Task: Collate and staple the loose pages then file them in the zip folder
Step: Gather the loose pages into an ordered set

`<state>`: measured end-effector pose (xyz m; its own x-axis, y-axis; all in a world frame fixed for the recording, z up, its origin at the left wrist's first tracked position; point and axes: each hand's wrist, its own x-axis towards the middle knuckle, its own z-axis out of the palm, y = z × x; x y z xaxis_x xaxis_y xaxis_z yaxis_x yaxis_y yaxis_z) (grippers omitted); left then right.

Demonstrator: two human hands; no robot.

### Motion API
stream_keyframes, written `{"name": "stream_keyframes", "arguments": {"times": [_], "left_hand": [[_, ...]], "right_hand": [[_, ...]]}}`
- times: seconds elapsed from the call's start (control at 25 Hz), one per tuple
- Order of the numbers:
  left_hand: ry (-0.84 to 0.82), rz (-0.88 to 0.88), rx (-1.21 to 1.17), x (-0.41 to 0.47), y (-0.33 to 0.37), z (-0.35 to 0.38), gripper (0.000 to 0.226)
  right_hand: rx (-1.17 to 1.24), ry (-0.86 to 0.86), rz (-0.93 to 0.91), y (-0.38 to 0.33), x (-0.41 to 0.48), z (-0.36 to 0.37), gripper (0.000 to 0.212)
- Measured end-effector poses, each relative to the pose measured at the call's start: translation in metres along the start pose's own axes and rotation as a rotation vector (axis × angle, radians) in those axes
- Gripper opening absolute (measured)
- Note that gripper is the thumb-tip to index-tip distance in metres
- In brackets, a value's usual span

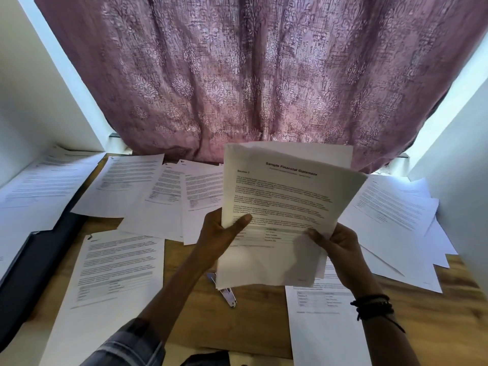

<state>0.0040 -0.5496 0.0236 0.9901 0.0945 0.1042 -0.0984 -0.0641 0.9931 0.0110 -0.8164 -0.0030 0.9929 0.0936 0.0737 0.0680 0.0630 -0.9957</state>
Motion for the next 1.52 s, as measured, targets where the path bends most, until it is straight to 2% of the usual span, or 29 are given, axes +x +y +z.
{"name": "stream_keyframes", "arguments": {"times": [0.2,0.36,0.64,0.84,0.96,1.04,1.16,1.28,1.36,1.44,1.52], "left_hand": [[0.015,0.114,0.076,0.002,0.003,0.01,0.026],[0.051,0.129,0.1,0.004,-0.009,0.019,0.028],[0.03,0.071,0.078,0.001,-0.024,0.025,0.032],[0.028,0.098,0.034,0.001,-0.016,0.029,0.037],[-0.025,0.047,-0.023,0.0,-0.023,0.029,0.04],[-0.049,0.015,-0.029,-0.001,-0.027,0.03,0.037],[-0.014,0.046,-0.002,-0.001,-0.02,0.032,0.034],[0.021,0.088,0.032,0.004,-0.01,0.029,0.031],[0.006,0.083,0.082,0.004,-0.009,0.027,0.027],[0.008,0.063,0.102,0.002,-0.006,0.025,0.026],[-0.005,0.034,0.104,0.002,-0.006,0.024,0.025]], "right_hand": [[-0.098,0.061,-0.04,0.003,0.0,-0.004,0.027],[-0.122,0.122,-0.051,0.008,0.002,-0.007,0.018],[-0.243,0.138,-0.049,0.025,0.003,-0.003,0.045],[-0.288,0.158,-0.088,0.027,0.004,-0.002,0.038],[-0.324,0.121,-0.057,0.035,0.005,-0.005,0.043],[-0.363,0.129,-0.032,0.039,0.005,-0.003,0.037],[-0.406,0.146,-0.065,0.034,0.002,-0.001,0.029],[-0.445,0.102,-0.071,0.027,0.005,-0.001,0.034],[-0.412,0.086,-0.009,0.027,0.004,-0.002,0.037],[-0.349,0.115,0.002,0.022,0.002,-0.005,0.028],[-0.294,0.065,0.058,0.016,0.0,-0.013,0.028]]}}
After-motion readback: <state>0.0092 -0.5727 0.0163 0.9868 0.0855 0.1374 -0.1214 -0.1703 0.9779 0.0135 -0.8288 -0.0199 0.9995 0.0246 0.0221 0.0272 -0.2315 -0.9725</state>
